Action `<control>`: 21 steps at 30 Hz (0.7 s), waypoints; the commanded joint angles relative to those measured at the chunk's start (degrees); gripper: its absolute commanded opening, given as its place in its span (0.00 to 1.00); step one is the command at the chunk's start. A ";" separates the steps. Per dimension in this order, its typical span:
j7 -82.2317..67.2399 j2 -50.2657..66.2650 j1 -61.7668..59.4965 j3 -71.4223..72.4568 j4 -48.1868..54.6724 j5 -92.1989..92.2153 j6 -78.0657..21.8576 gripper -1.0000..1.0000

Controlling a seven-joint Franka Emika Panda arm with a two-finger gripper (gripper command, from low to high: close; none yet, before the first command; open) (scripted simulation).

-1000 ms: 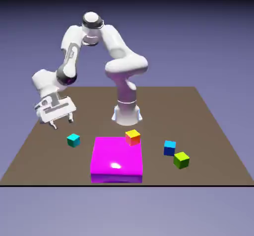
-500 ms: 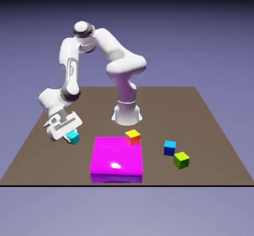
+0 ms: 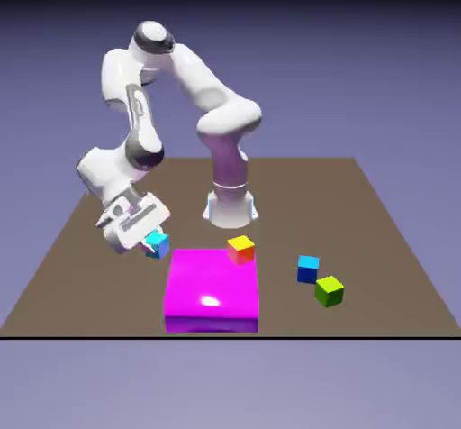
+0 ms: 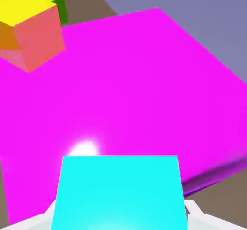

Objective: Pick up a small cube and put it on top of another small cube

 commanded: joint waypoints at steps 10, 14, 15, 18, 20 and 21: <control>-0.46 6.86 20.77 6.88 -5.76 15.53 9.54 0.00; -2.59 10.06 29.07 9.15 -9.35 21.43 13.74 0.00; -3.12 10.86 31.15 9.71 -10.25 22.90 14.79 0.00; -5.99 13.47 37.09 11.00 -13.71 26.90 18.08 0.00; -8.36 14.27 37.84 10.66 -15.46 27.08 18.91 0.00; -8.58 13.69 39.91 8.88 -15.22 27.08 20.04 0.00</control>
